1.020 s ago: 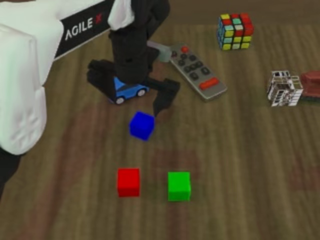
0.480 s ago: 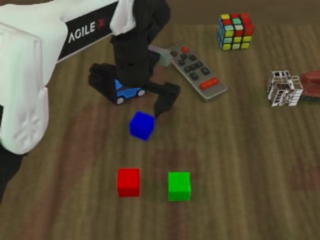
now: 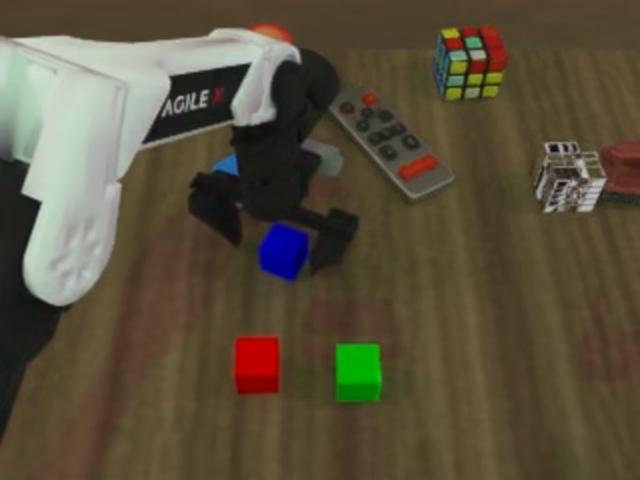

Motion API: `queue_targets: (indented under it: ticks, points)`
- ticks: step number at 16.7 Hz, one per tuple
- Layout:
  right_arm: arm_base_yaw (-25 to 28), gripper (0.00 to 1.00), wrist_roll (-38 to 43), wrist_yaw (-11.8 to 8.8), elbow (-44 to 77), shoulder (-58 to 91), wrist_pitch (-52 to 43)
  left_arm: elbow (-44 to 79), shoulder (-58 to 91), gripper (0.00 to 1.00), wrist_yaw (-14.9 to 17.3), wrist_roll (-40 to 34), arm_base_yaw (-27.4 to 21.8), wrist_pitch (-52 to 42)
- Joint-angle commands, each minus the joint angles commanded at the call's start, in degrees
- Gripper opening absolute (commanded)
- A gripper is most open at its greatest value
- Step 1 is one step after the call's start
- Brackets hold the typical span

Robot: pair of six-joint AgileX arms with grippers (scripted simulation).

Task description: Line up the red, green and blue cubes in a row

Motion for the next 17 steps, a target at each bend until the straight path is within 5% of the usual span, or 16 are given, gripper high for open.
queue_targets:
  ticks: [3, 16, 17]
  points:
    - [0.0, 1.0, 0.0, 0.0, 0.0, 0.0, 0.0, 0.0, 0.0, 1.0, 0.0, 0.0, 0.0, 0.0]
    - [0.0, 1.0, 0.0, 0.0, 0.0, 0.0, 0.0, 0.0, 0.0, 0.02, 0.0, 0.0, 0.0, 0.0]
    - [0.0, 1.0, 0.0, 0.0, 0.0, 0.0, 0.0, 0.0, 0.0, 0.0, 0.0, 0.0, 0.0, 0.0]
